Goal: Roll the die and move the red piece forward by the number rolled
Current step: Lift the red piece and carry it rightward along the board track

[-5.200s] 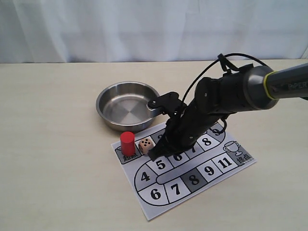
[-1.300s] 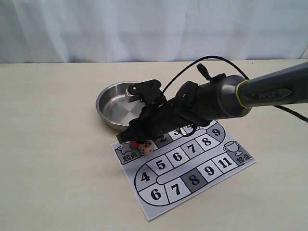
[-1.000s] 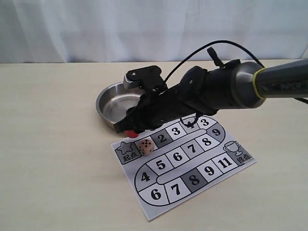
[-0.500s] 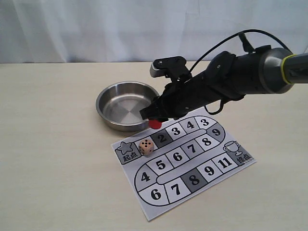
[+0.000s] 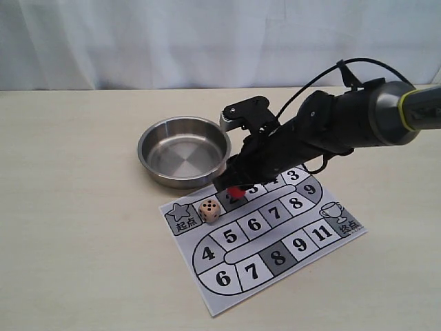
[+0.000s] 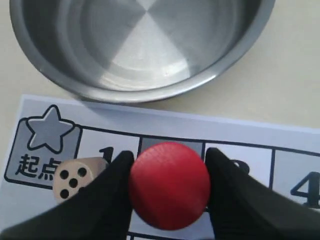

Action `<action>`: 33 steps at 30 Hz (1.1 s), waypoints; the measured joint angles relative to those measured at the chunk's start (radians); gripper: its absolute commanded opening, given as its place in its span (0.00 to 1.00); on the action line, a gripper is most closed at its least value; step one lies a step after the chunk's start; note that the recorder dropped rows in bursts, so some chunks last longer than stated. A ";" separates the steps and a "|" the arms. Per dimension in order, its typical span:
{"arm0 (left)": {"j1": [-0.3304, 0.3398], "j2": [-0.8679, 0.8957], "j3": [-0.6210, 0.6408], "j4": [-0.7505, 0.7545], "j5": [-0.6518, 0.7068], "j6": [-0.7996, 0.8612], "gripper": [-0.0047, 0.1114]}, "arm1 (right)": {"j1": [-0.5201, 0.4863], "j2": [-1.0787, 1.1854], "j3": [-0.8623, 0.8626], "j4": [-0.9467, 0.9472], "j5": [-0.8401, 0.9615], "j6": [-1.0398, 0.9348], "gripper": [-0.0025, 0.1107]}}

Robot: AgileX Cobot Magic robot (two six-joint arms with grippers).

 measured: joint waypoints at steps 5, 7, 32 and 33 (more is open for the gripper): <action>0.000 0.000 0.000 0.000 0.000 0.000 0.04 | 0.000 0.048 0.004 0.004 -0.016 0.000 0.06; 0.000 0.000 0.000 0.000 0.000 0.000 0.04 | 0.002 0.053 0.004 0.009 -0.032 -0.010 0.06; 0.000 0.000 0.000 0.000 0.000 0.000 0.04 | -0.050 0.005 0.004 0.019 -0.101 -0.056 0.06; 0.000 0.000 0.000 0.000 0.000 0.000 0.04 | -0.050 0.012 0.004 0.019 -0.101 -0.055 0.06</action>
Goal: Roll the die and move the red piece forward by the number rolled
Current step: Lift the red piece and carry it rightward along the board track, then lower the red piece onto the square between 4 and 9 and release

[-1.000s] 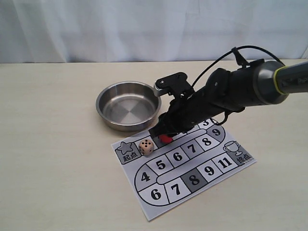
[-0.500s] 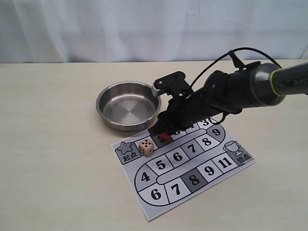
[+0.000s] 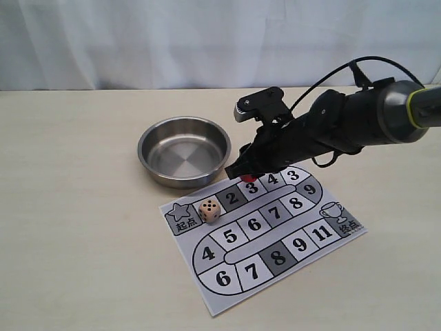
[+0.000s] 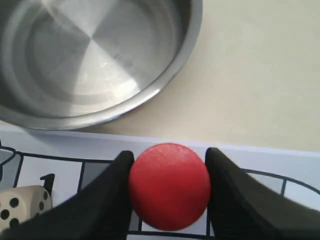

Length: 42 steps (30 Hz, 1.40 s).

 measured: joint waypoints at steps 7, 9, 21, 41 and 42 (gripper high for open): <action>0.000 0.000 0.000 0.000 0.000 0.000 0.04 | 0.000 0.059 0.001 0.002 -0.016 0.002 0.06; 0.000 0.000 0.000 0.000 0.000 0.000 0.04 | 0.000 0.059 0.001 0.002 -0.018 0.002 0.06; 0.000 0.000 0.000 0.000 0.000 0.000 0.04 | -0.008 -0.004 0.002 0.001 -0.093 0.002 0.06; 0.000 0.000 0.000 0.000 0.000 0.000 0.04 | -0.091 0.056 0.002 -0.012 -0.017 0.051 0.06; 0.000 0.000 0.000 0.000 0.000 0.000 0.04 | -0.093 0.056 0.002 -0.012 -0.017 0.051 0.06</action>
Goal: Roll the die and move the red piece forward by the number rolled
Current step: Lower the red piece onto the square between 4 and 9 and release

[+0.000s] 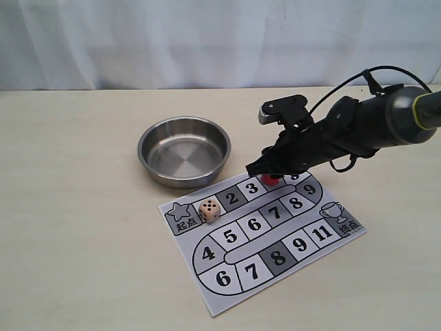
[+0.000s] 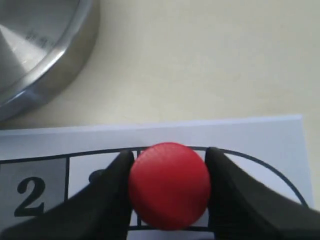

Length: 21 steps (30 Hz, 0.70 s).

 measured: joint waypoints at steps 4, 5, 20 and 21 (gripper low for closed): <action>0.000 0.000 0.000 0.000 0.000 0.000 0.04 | 0.000 0.000 0.000 -0.008 -0.008 0.000 0.06; 0.000 0.000 0.000 0.000 0.000 0.000 0.04 | 0.000 -0.002 0.000 -0.008 -0.010 0.000 0.06; 0.000 0.000 0.000 0.000 0.000 0.000 0.04 | -0.100 -0.002 0.001 -0.010 0.007 0.034 0.06; 0.000 0.000 0.000 0.000 0.000 0.000 0.04 | -0.100 -0.002 0.001 -0.010 0.007 0.034 0.08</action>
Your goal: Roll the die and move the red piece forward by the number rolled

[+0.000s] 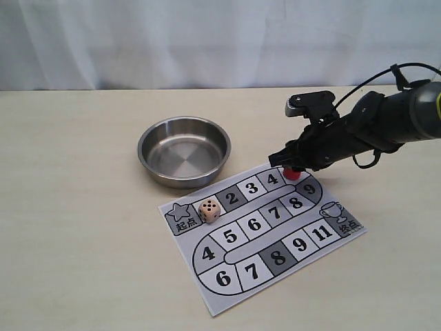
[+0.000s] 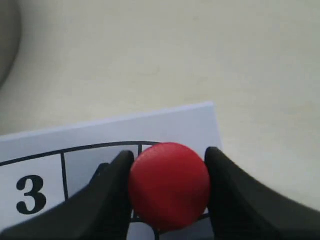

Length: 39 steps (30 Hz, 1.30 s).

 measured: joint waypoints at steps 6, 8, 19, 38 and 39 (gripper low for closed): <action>0.000 0.000 0.000 0.000 0.000 0.000 0.04 | 0.000 0.000 0.000 0.000 0.000 0.000 0.32; 0.000 0.000 0.000 0.000 0.000 0.000 0.04 | 0.000 0.000 0.000 0.000 0.000 0.000 0.42; 0.000 0.000 0.000 0.000 0.000 0.000 0.04 | 0.000 0.011 0.000 0.000 0.006 0.004 0.67; 0.000 0.000 0.000 0.000 0.000 0.000 0.04 | -0.012 -0.206 0.000 0.000 0.020 0.069 0.38; 0.000 0.000 0.000 0.000 0.000 0.000 0.04 | -0.022 -0.215 0.000 0.000 0.031 0.081 0.34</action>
